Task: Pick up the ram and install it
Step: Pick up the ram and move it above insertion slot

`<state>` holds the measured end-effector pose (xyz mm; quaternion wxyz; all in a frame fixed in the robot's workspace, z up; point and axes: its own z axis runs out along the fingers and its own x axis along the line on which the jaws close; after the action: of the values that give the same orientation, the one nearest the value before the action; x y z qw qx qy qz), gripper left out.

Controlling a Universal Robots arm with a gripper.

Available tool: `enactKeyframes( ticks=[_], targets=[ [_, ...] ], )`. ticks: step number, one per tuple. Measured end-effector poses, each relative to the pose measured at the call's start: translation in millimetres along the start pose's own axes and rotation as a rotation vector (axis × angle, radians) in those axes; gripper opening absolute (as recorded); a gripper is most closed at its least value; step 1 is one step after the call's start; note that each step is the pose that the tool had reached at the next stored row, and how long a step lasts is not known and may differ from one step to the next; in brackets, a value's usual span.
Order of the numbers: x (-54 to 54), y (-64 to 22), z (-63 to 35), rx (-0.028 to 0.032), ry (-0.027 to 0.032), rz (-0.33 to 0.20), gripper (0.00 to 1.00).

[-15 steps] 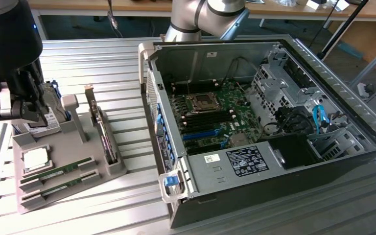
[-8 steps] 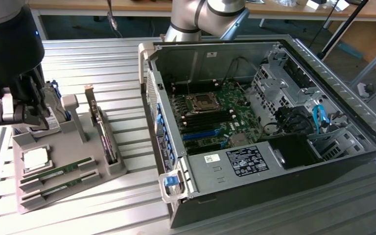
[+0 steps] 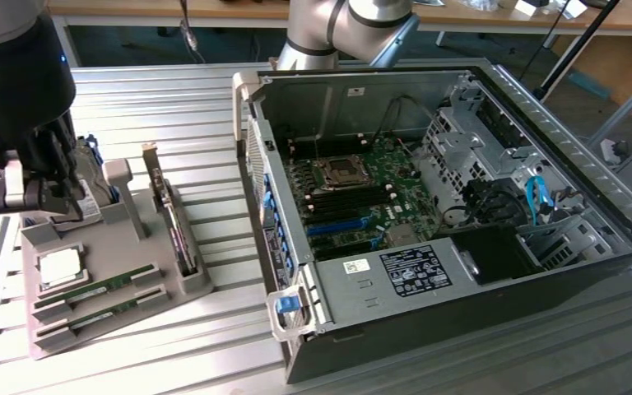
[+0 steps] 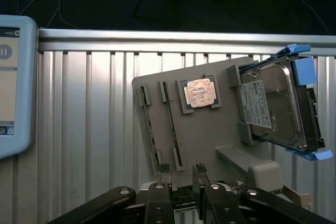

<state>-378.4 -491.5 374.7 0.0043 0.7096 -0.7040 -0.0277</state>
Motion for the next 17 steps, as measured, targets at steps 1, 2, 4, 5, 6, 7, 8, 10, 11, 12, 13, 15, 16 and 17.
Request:
enactKeyframes(
  ticks=[1, 2, 4, 5, 6, 7, 8, 10, 11, 12, 13, 15, 16, 17],
  targets=[
    [0.0, 0.1, 0.0, -0.0001, 0.0086, 0.000, 0.30],
    [0.0, 0.1, 0.0, -0.0002, 0.0165, 0.001, 0.30],
    [0.0, 0.0, 0.0, -0.0001, 0.0181, 0.001, 0.30],
    [0.0, 0.0, 0.1, -0.0001, 0.0182, 0.001, 0.30],
    [0.0, 0.0, 0.0, -0.0001, 0.0182, 0.001, 0.30],
    [0.0, 0.1, 0.1, -0.0002, 0.0182, 0.001, 0.30],
    [0.0, 0.1, 0.2, -0.0003, 0.0183, 0.001, 0.30],
    [0.0, 0.0, 0.9, -0.0003, 0.0183, 0.001, 0.30],
    [0.0, 0.0, 1.5, -0.0003, 0.0183, 0.001, 0.30],
    [0.1, -0.1, 2.0, -0.0003, 0.0183, 0.001, 0.30],
    [0.2, -0.3, 2.4, -0.0002, 0.0183, 0.001, 0.30],
    [0.6, -0.7, 3.4, -0.0001, 0.0182, 0.001, 0.30],
    [0.8, -0.9, 3.8, -0.0002, 0.0183, 0.001, 0.30],
    [1.2, -1.2, 4.2, -0.0001, 0.0183, 0.001, 0.30]
  ],
)
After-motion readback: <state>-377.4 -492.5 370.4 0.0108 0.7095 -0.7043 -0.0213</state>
